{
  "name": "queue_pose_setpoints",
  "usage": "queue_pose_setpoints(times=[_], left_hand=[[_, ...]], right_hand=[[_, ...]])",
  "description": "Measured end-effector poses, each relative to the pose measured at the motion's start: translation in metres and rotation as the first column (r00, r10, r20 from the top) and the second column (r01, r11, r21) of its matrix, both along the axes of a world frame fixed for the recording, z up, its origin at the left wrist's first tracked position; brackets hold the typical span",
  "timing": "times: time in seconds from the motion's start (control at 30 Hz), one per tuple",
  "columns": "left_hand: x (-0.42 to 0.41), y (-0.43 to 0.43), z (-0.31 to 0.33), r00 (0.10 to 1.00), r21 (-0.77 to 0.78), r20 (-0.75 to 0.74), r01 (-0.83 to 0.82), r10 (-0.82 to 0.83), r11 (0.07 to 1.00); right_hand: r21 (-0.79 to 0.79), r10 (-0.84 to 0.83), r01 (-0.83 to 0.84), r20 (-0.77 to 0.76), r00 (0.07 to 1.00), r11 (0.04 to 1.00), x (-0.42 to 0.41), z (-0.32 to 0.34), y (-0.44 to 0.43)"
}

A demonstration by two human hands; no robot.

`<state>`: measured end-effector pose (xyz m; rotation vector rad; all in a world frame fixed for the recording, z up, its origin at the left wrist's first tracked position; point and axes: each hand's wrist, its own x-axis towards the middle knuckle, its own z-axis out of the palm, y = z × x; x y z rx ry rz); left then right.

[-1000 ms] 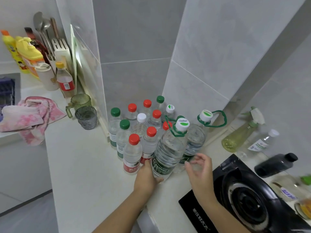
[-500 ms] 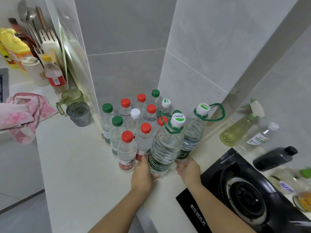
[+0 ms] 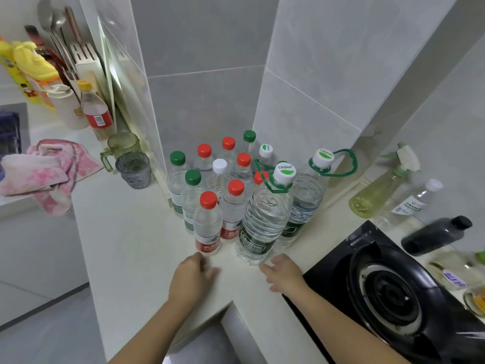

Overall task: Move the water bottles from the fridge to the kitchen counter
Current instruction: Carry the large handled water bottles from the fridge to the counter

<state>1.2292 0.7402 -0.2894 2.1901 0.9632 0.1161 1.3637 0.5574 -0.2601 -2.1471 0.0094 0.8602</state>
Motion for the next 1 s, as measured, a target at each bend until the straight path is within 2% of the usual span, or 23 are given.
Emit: queue_pose_setpoints(times=[0.1, 0.27, 0.5, 0.67, 0.77, 0.83, 0.9, 1.0], left_hand=[[0.005, 0.013, 0.007, 0.988, -0.094, 0.074, -0.129, 0.136, 0.987], [0.022, 0.021, 0.01, 0.978, -0.18, 0.14, -0.13, 0.156, 0.975], [0.026, 0.024, 0.006, 0.983, -0.143, 0.125, -0.116, 0.134, 0.983], [0.02, 0.024, 0.007, 0.987, -0.204, 0.066, -0.131, 0.147, 0.97], [0.013, 0.032, 0.008, 0.982, -0.146, 0.095, -0.149, 0.164, 0.978], [0.013, 0.043, 0.014, 0.971, -0.185, 0.21, -0.073, 0.112, 0.98], [0.018, 0.054, 0.022, 0.926, -0.263, 0.377, 0.09, 0.017, 0.961], [0.025, 0.062, 0.029, 0.892, -0.332, 0.444, 0.255, -0.088, 0.908]], right_hand=[[0.065, -0.046, 0.048, -0.039, 0.998, 0.997, -0.005, 0.001, 0.02], [0.054, -0.078, 0.077, 0.03, 0.996, 0.996, -0.002, -0.008, 0.034], [0.062, -0.057, 0.056, 0.015, 0.998, 0.997, 0.001, -0.009, 0.035], [0.076, -0.052, 0.053, -0.012, 0.999, 0.996, -0.001, -0.007, 0.032], [0.086, -0.059, 0.062, -0.036, 0.998, 0.994, -0.003, -0.006, 0.029], [0.086, -0.062, 0.065, -0.031, 0.998, 0.994, -0.004, -0.008, 0.028], [0.084, -0.069, 0.069, 0.002, 0.998, 0.994, -0.004, -0.01, 0.028], [0.09, -0.074, 0.069, 0.044, 0.996, 0.993, -0.004, -0.012, 0.029]])
